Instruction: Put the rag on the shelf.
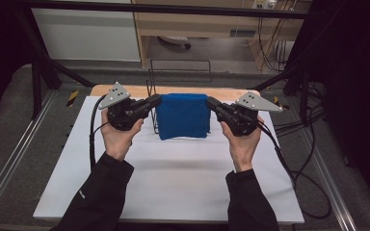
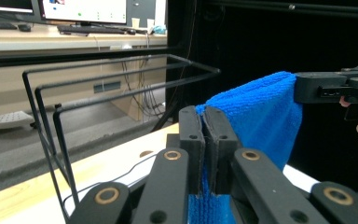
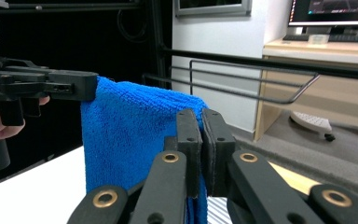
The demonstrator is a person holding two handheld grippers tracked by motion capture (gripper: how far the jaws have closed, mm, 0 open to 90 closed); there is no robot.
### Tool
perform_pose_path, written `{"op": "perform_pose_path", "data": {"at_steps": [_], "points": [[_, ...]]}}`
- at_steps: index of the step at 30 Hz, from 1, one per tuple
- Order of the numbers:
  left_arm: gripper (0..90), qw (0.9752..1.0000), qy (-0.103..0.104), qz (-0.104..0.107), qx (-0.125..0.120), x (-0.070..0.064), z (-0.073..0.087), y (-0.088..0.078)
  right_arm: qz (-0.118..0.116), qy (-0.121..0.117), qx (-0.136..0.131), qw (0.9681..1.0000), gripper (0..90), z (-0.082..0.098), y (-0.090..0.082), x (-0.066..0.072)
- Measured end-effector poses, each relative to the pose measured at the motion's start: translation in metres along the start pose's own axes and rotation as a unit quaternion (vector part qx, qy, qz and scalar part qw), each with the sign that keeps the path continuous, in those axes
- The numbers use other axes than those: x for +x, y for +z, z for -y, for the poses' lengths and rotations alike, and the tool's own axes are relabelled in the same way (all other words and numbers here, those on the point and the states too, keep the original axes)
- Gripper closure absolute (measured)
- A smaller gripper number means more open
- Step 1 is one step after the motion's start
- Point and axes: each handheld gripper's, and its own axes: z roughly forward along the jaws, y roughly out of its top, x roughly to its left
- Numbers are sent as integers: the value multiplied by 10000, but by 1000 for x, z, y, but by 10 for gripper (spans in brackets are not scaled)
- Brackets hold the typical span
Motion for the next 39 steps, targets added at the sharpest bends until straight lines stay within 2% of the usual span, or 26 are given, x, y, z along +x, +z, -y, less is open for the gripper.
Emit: {"op": "perform_pose_path", "data": {"at_steps": [12,18,26,37,39], "points": [[867,9994,-23,-65,-352,6,-17,3,73,-63,-321,9994,873,-21,8,-1],[867,9989,-4,-109,-463,10,-28,4,111,-83,-383,9992,874,-32,12,-3],[867,9979,28,-164,-619,17,-45,4,151,-226,-457,9986,873,-48,18,-3],[867,9965,165,-255,-781,22,-68,7,143,-238,-617,9977,874,-69,26,-6],[867,9963,123,-256,-810,23,-71,8,150,-260,-640,9975,873,-74,28,-7]]}}
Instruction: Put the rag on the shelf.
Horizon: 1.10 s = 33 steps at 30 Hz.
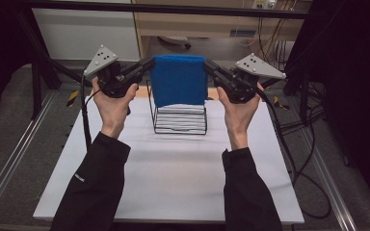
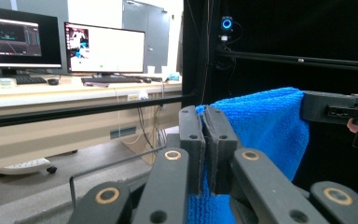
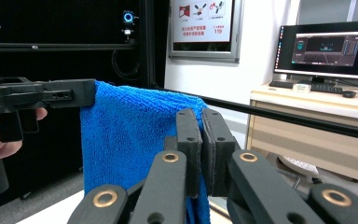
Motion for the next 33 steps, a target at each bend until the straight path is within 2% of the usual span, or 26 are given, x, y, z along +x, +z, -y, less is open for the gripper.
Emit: {"op": "perform_pose_path", "data": {"at_steps": [6,10,13,16,20,26,33], "points": [[867,10000,-32,-13,-94,4,-10,4,22,-74,-33,10000,873,-12,6,-2],[867,9999,7,-62,-109,8,-16,8,32,-58,-58,10000,873,-17,11,-5],[867,9999,-44,-61,-141,11,-19,11,25,-31,-68,10000,873,-20,15,-7],[867,9999,46,-96,-117,14,-22,14,30,-75,-71,9999,873,-23,18,-9],[867,9997,132,-160,-108,16,-26,18,50,-21,-105,9999,873,-25,22,-11],[867,9997,77,-135,-189,19,-34,22,53,-42,-197,9998,873,-32,27,-14],[867,9996,140,-190,-151,22,-44,30,111,-29,-267,9996,873,-39,31,-19]]}}
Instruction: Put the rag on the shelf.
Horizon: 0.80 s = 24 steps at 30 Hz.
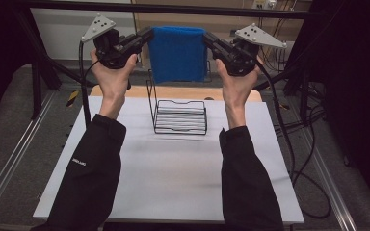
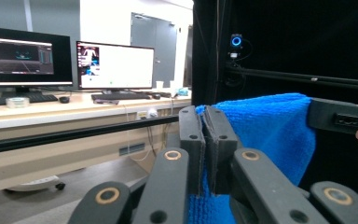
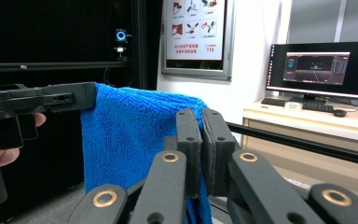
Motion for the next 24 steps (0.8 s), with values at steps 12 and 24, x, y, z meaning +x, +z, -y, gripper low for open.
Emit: {"op": "perform_pose_path", "data": {"at_steps": [12,24], "points": [[867,10000,-63,-65,22,16,10,25,141,-28,134,9998,872,4,18,-14],[867,9998,-18,-69,177,28,27,33,168,28,327,9993,872,22,30,-21]]}}
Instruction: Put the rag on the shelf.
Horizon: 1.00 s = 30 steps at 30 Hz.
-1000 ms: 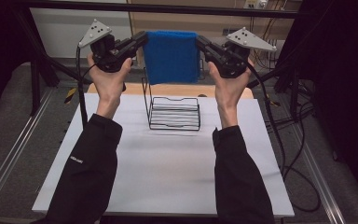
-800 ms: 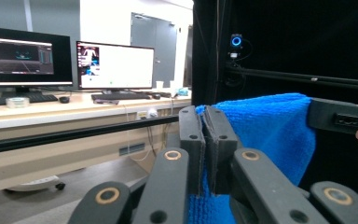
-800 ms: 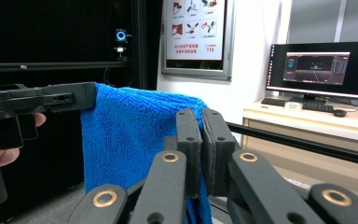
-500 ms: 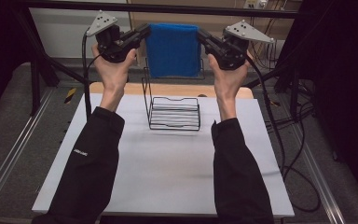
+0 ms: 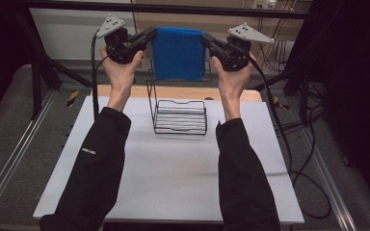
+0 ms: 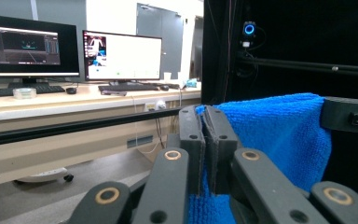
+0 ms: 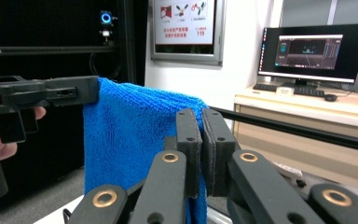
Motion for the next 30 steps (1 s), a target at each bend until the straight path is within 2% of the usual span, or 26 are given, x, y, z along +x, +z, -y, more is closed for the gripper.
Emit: {"op": "perform_pose_path", "data": {"at_steps": [9,13,15,17,22,30], "points": [[867,9997,32,110,229,1,24,-7,-126,72,242,9996,871,23,-4,2],[867,9992,181,135,324,-1,31,-11,-168,83,314,9993,870,33,-7,2],[867,9992,185,169,320,-3,34,-13,-184,107,337,9992,869,36,-9,1],[867,9991,120,255,318,-4,37,-14,-212,100,348,9991,869,39,-12,1],[867,9989,110,303,347,-6,42,-16,-276,96,374,9989,868,43,-16,2],[867,9979,256,353,472,-9,44,-23,-328,28,459,9984,867,45,-20,3]]}}
